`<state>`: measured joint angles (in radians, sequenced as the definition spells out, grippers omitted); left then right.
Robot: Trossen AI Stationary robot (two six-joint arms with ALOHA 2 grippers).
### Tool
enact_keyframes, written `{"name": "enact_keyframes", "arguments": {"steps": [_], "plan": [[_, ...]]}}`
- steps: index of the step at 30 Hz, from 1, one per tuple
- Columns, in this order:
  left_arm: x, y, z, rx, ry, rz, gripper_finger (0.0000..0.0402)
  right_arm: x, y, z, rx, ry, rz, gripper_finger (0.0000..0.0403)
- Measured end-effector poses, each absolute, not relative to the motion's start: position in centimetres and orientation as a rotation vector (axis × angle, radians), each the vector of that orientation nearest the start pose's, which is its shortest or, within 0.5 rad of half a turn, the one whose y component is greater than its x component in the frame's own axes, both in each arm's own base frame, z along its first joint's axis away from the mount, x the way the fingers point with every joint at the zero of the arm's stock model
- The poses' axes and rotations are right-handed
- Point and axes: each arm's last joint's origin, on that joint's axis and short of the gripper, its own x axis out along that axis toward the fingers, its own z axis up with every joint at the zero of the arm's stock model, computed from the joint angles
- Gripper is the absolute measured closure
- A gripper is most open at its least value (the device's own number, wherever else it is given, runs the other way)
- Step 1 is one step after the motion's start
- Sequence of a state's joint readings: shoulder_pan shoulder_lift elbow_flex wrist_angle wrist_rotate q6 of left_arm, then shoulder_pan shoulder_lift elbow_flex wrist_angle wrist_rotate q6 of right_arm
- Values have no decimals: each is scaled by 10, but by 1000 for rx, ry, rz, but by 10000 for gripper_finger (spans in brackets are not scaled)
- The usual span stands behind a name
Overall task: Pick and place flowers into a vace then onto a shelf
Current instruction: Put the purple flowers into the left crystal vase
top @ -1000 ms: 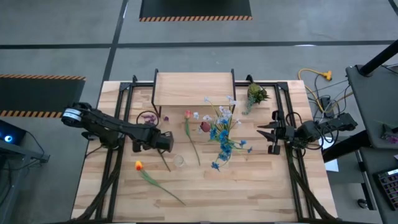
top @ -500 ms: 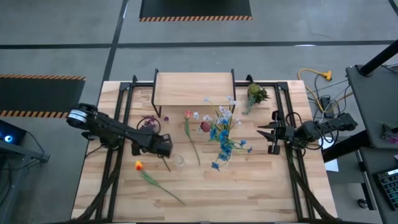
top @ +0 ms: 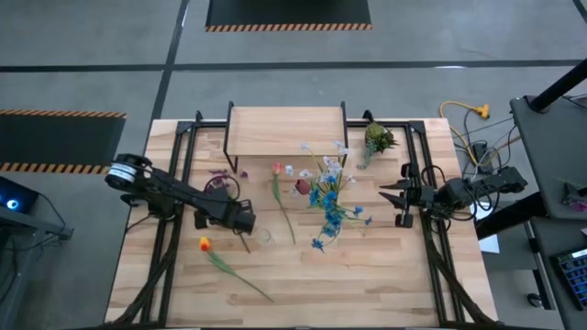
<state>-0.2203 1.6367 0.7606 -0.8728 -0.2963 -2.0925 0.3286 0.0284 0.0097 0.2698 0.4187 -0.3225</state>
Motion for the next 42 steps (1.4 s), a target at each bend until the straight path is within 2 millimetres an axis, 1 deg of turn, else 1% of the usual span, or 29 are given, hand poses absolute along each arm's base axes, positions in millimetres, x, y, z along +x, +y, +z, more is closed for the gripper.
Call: {"name": "enact_keyframes", "arguments": {"steps": [3, 9, 13, 15, 18, 21, 23, 27, 30, 33, 36, 39, 42], "plan": [[219, -40, 122, -1104, 857, 1572, 247, 92, 19, 190, -229, -217, -126, 339], [219, -40, 122, -1078, 881, 1536, 327, 92, 19, 190, -229, -217, -126, 339], [218, -40, 125, -1064, 903, 1503, 374, 92, 19, 190, -224, -217, -125, 339], [218, -40, 130, -1060, 910, 1474, 391, 92, 19, 190, -224, -216, -125, 339], [216, -39, 137, -1076, 915, 1440, 394, 92, 19, 190, -223, -216, -125, 339], [208, -39, 146, -1076, 952, 1423, 394, 92, 19, 190, -222, -216, -125, 339], [210, -40, 154, -1100, 921, 1366, 394, 92, 19, 190, -221, -216, -125, 339], [206, -41, 169, -1062, 871, 1292, 395, 92, 19, 190, -221, -218, -125, 339], [203, -39, 186, -1029, 819, 1241, 395, 92, 19, 190, -219, -221, -126, 339], [194, -35, 202, -984, 770, 1218, 395, 92, 19, 191, -216, -229, -127, 339], [189, -32, 220, -954, 688, 1142, 395, 92, 19, 191, -216, -230, -126, 339], [183, -30, 240, -879, 589, 1074, 395, 92, 19, 192, -227, -237, -129, 339], [179, -29, 263, -747, 485, 1008, 395, 91, 19, 194, -269, -256, -140, 339]]}}
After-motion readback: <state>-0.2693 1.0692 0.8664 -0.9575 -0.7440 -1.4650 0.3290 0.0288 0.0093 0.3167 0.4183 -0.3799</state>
